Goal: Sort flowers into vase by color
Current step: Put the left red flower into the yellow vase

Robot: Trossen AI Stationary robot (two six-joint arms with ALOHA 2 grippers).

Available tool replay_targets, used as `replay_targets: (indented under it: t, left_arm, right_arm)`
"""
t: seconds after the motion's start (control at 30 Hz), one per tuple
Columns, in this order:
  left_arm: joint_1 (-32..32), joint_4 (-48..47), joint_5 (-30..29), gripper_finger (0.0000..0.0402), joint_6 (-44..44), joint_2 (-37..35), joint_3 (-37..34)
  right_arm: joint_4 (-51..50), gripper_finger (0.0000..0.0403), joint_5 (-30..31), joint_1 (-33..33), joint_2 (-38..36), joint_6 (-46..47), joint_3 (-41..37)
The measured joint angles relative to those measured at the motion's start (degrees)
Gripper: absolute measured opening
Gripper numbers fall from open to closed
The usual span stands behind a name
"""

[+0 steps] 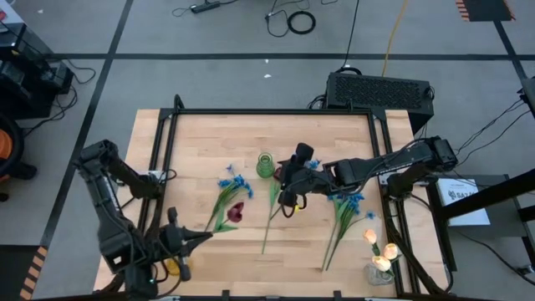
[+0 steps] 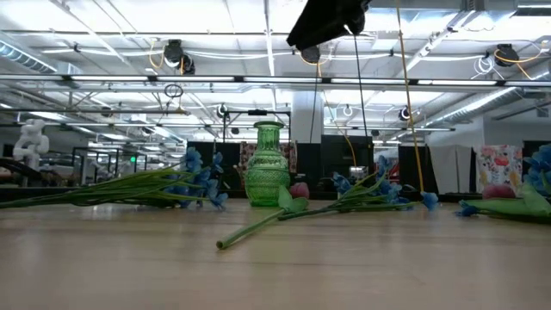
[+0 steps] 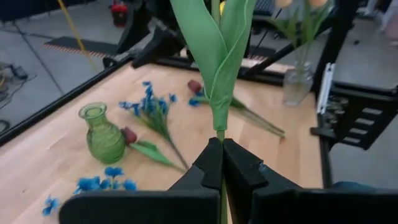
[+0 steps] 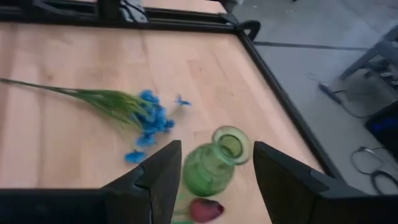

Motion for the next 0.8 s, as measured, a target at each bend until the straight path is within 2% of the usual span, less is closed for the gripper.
replay_targets:
  t: [0.13,0.5,0.8]
  left_arm:
    - [-2.1,1.6,-2.6,0.0006,1.0,0.0,0.0]
    - [-5.3,1.9,-9.5,0.0006,0.8,0.0,0.0]
    - [-6.2,1.4,-13.3,0.0006,3.3,0.0,0.0]
  right_arm:
    - [0.3,0.0192,-3.7,0.4,0.0,0.3,0.0]
    - [0.3,0.0192,-4.8,1.7,0.0,0.0,0.0]
    - [3.7,0.0192,-4.8,1.7,0.0,-6.9,0.0]
